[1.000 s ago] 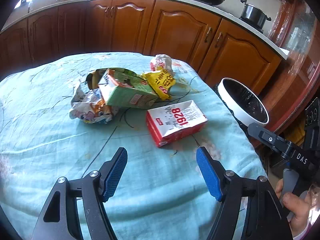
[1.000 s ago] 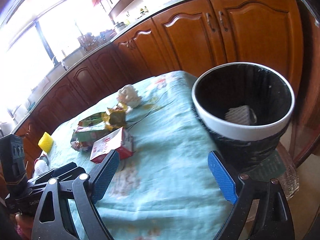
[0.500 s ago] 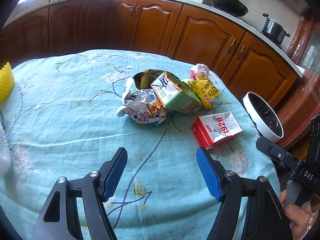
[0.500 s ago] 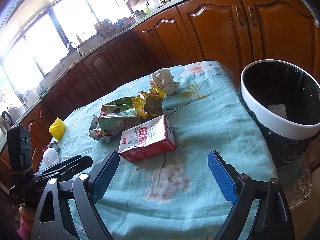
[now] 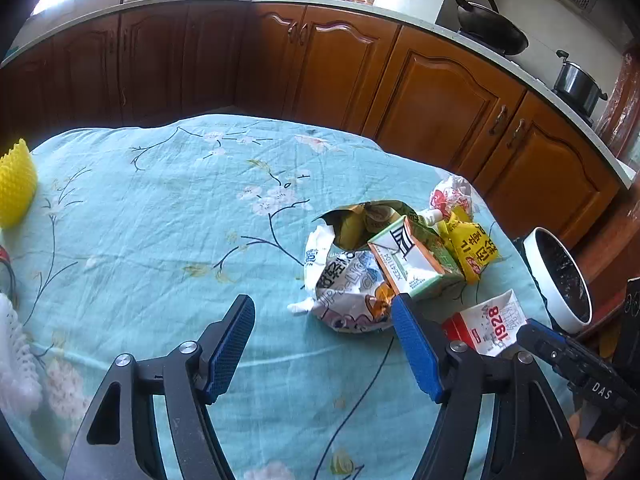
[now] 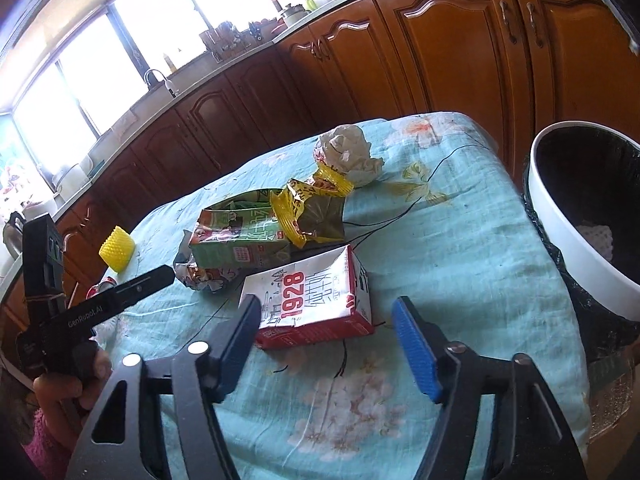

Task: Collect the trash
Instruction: 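Lower the left tool onto the white snack wrapper while the right tool approaches the white milk carton, then grasp the white snack wrapper with the left tool while the right tool grasps the white milk carton, then carry the wrapper and milk carton over the trash bin with both tools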

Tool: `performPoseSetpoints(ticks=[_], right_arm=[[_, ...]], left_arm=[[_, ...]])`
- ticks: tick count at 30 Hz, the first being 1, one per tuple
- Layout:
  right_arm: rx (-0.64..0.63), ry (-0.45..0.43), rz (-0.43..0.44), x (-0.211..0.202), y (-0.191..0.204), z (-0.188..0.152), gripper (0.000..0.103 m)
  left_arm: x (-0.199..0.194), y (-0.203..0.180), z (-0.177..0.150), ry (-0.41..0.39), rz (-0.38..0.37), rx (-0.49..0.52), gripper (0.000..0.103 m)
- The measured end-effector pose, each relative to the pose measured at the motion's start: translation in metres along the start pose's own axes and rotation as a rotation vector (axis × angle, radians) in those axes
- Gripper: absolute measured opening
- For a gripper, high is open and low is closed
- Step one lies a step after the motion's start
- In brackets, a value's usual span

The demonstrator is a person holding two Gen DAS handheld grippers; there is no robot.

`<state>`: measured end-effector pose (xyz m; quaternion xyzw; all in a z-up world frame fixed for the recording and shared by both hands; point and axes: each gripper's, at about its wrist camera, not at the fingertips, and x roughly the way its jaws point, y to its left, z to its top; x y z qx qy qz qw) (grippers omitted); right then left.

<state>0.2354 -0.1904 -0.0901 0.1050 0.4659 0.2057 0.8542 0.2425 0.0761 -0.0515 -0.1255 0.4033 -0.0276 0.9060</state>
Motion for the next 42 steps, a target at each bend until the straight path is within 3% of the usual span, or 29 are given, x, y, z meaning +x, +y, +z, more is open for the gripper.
performPoseSetpoints(ticks=[2,5,6,8,9,11,13,14,15,17,18,22,28,29,30,32,36,42], right_arm=[[-0.007,0.022,0.006,0.003,0.001,-0.002,0.032],[-0.028,0.041,0.033,0.0,0.007,-0.012,0.029],[-0.042,0.052,0.043,-0.003,0.01,-0.017,0.024],[-0.059,0.094,0.086,-0.005,0.017,-0.028,0.013],[-0.073,0.127,0.119,-0.006,0.022,-0.034,0.013],[-0.106,0.159,0.143,-0.008,0.029,-0.043,0.017],[-0.134,0.142,0.127,-0.013,0.031,-0.044,0.021],[-0.148,0.131,0.112,-0.015,0.03,-0.042,0.032],[-0.16,0.117,0.1,-0.017,0.029,-0.038,0.051],[-0.181,0.089,0.088,-0.018,0.026,-0.027,0.075],[-0.205,0.075,0.085,-0.018,0.027,-0.022,0.079],[-0.354,0.104,0.068,0.002,0.04,-0.004,0.079],[-0.532,0.179,0.055,0.035,0.063,-0.004,0.078],[-0.542,0.191,0.054,0.038,0.064,-0.006,0.076],[-0.554,0.203,0.049,0.04,0.067,-0.008,0.061],[-0.572,0.201,0.015,0.04,0.069,-0.015,0.056],[-0.507,0.17,0.0,0.023,0.064,-0.022,0.056],[-0.272,0.075,-0.043,-0.02,0.021,-0.023,0.055]], left_arm=[[0.01,-0.002,0.004,0.012,-0.002,0.008,0.07],[0.026,-0.003,0.009,0.031,-0.011,0.016,0.067],[0.032,-0.002,0.01,0.038,-0.023,0.018,0.065],[0.04,-0.001,0.012,0.047,-0.054,0.017,0.056],[0.043,0.0,0.013,0.046,-0.072,0.014,0.052],[0.046,0.0,0.016,0.042,-0.101,0.019,0.037],[0.046,0.001,0.015,0.04,-0.105,0.036,0.034],[0.045,0.001,0.014,0.037,-0.111,0.042,0.031],[0.043,0.002,0.012,0.035,-0.116,0.045,0.03],[0.035,0.005,0.008,0.031,-0.125,0.043,0.029],[0.029,0.006,0.006,0.031,-0.132,0.038,0.029],[0.01,0.019,-0.004,0.034,-0.164,-0.007,0.029],[-0.011,0.034,-0.014,0.039,-0.181,-0.056,0.029],[-0.015,0.033,-0.016,0.041,-0.185,-0.06,0.029],[-0.017,0.033,-0.016,0.041,-0.188,-0.059,0.029],[-0.023,0.027,-0.017,0.035,-0.193,-0.049,0.029],[-0.033,0.012,-0.019,0.028,-0.228,-0.021,0.029],[-0.037,-0.025,-0.028,0.044,-0.292,0.05,0.029]])
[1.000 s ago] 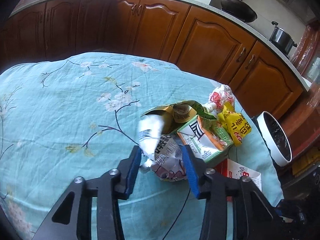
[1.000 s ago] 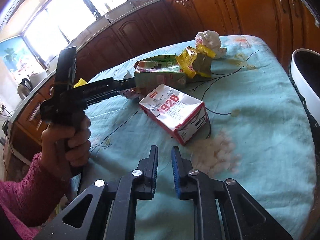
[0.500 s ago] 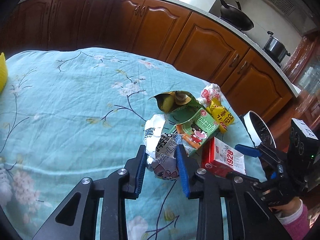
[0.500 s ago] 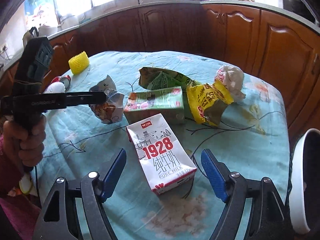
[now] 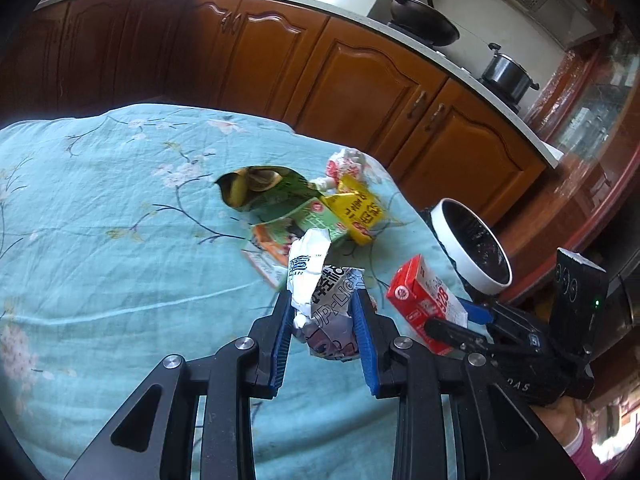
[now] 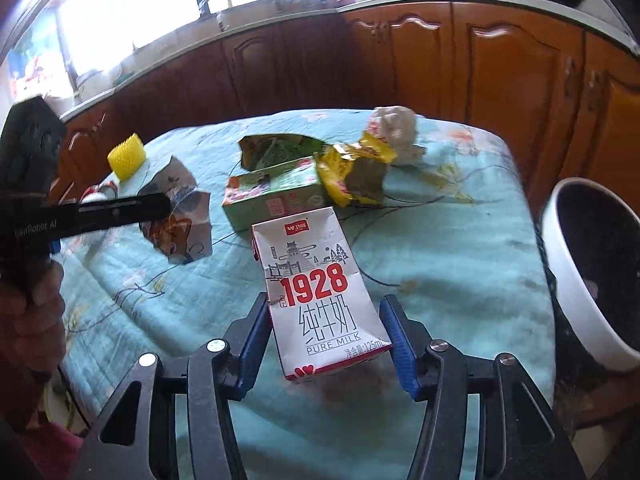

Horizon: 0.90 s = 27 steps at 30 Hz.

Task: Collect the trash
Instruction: 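Carry the wrapper and milk carton over the trash bin with both tools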

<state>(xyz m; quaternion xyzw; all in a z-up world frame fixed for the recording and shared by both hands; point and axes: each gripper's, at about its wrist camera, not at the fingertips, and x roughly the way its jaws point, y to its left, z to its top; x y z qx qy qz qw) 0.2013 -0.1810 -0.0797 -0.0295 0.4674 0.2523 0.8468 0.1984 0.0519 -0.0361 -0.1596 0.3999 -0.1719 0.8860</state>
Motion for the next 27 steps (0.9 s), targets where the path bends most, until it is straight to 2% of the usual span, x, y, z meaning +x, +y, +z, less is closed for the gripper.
performPoseSetpoints(ticks=[7,22,27], right_arm=[[0.172,-0.09,-0.061,-0.044,-0.044,-0.017,0.055],[0.297,-0.176,-0.179,-0.09,-0.105,-0.032,0.055],[0.307,-0.207,-0.246,-0.103,-0.121,-0.032,0.054]], left_arm=[[0.021,-0.047,0.001,0.027,-0.062,0.08,0.029],[0.073,-0.121,0.019,0.054,-0.106,0.198,0.029],[0.093,-0.141,0.024,0.065,-0.116,0.232,0.029]])
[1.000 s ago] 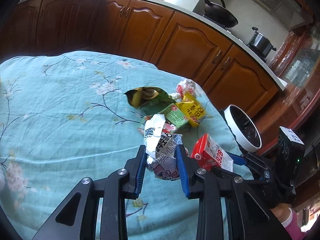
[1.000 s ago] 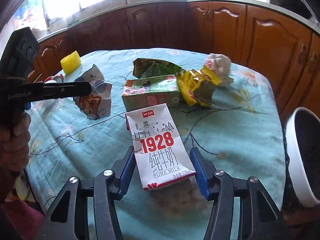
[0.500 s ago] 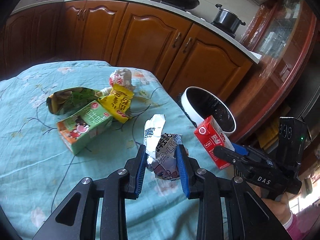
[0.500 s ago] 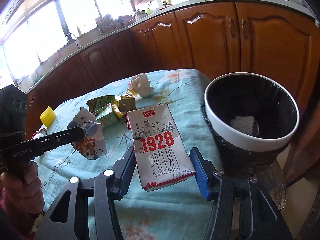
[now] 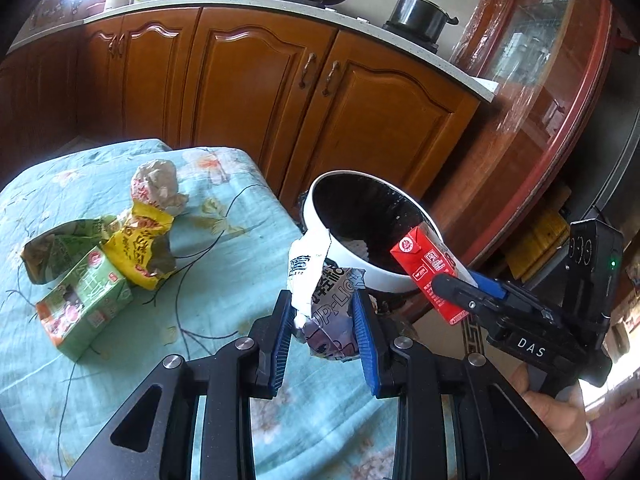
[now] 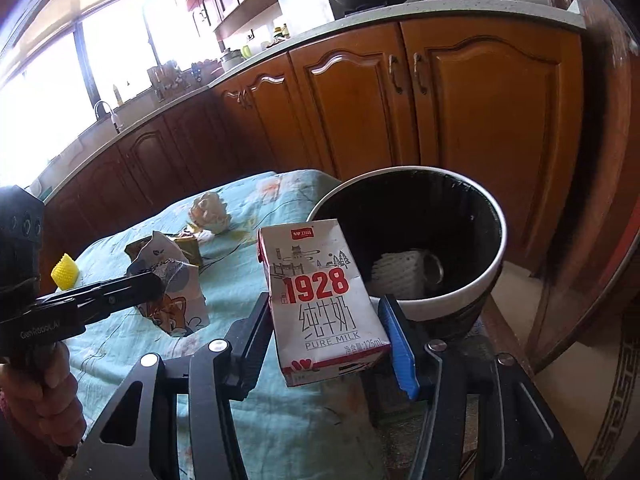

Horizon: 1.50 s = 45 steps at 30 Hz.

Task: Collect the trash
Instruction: 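Carry the wrapper and milk carton over the trash bin with both tools, then open both tools to drop the wrapper and milk carton into the bin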

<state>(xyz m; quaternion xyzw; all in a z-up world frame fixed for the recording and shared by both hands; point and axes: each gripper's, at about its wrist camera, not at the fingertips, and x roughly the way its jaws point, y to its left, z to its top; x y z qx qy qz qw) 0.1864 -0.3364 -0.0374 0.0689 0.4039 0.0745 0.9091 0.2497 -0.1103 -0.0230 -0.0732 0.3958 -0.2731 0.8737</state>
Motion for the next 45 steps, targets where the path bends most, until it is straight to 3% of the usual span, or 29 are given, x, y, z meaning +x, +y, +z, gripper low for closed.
performPoseSetpoints(ticks=[9,21,40,43,45], right_arm=[[0.039,-0.026,-0.066,0.001,-0.036,0.019,0.054],[0.055,0.002,-0.104,0.02,-0.065,0.036,0.054],[0.028,0.061,-0.136,0.052,-0.079,0.058,0.053],[0.026,0.069,-0.141,0.057,-0.081,0.061,0.053],[0.026,0.078,-0.146,0.061,-0.081,0.063,0.054]], left_arm=[[0.038,-0.022,0.027,0.014,-0.013,0.05,0.029],[0.097,-0.042,0.065,0.043,0.003,0.085,0.029],[0.151,-0.053,0.082,0.097,0.034,0.113,0.031],[0.154,-0.056,0.083,0.097,0.039,0.118,0.034],[0.155,-0.058,0.082,0.101,0.054,0.123,0.049]])
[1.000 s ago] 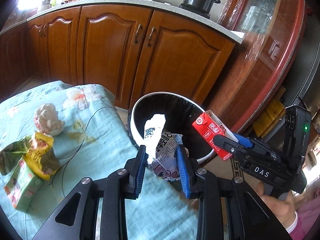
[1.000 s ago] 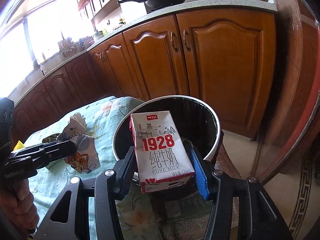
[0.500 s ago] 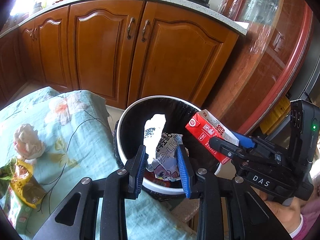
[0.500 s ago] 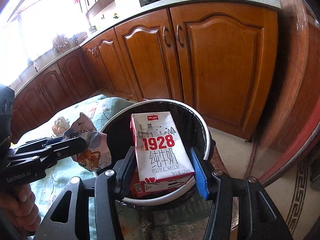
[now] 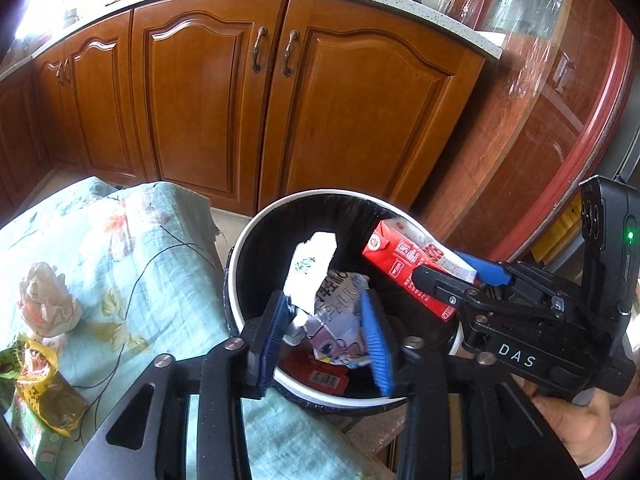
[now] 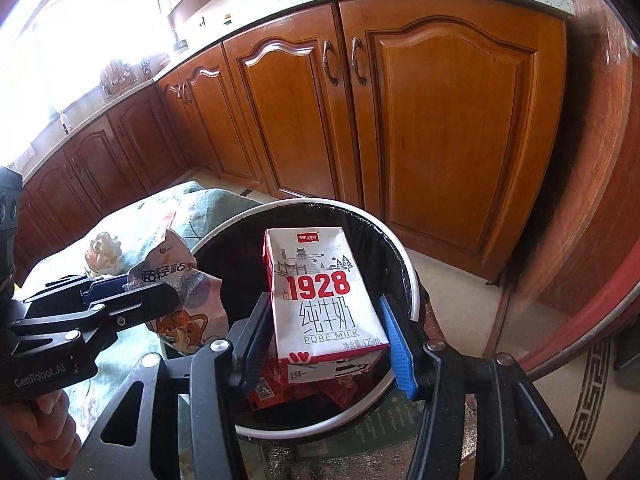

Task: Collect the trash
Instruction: 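Open both tools to drop the wrapper and milk carton into the bin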

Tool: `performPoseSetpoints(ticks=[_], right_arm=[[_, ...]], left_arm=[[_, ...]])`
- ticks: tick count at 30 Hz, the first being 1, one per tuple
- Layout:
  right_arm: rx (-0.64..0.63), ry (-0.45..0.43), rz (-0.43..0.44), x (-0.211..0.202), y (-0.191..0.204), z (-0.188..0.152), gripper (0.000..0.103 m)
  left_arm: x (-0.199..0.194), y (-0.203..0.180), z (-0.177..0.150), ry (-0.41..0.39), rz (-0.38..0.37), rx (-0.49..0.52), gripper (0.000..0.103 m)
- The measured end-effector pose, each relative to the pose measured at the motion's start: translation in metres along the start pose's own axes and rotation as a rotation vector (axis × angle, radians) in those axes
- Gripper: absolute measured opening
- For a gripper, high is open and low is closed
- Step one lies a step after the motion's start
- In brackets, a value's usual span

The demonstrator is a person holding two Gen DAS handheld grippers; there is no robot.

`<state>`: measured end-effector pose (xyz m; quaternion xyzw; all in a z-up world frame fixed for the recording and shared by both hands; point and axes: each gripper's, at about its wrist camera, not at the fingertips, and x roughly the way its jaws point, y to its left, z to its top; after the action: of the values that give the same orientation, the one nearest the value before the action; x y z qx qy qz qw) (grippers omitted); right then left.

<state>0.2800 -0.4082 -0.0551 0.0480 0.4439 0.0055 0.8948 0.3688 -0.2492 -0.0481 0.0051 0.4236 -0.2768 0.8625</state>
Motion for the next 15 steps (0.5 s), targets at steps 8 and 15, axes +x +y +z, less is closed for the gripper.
performPoseSetpoints(ticks=[8,15], right_arm=[[0.068,-0.043,0.035,-0.011,-0.007,-0.005,0.08],[0.121,-0.096,0.082,-0.032,0.001,-0.017,0.095]], left_arm=[[-0.023,0.0,-0.019,-0.041,0.03,0.024,0.071],[-0.055,0.023,-0.051,-0.058,0.039,-0.025,0.072]])
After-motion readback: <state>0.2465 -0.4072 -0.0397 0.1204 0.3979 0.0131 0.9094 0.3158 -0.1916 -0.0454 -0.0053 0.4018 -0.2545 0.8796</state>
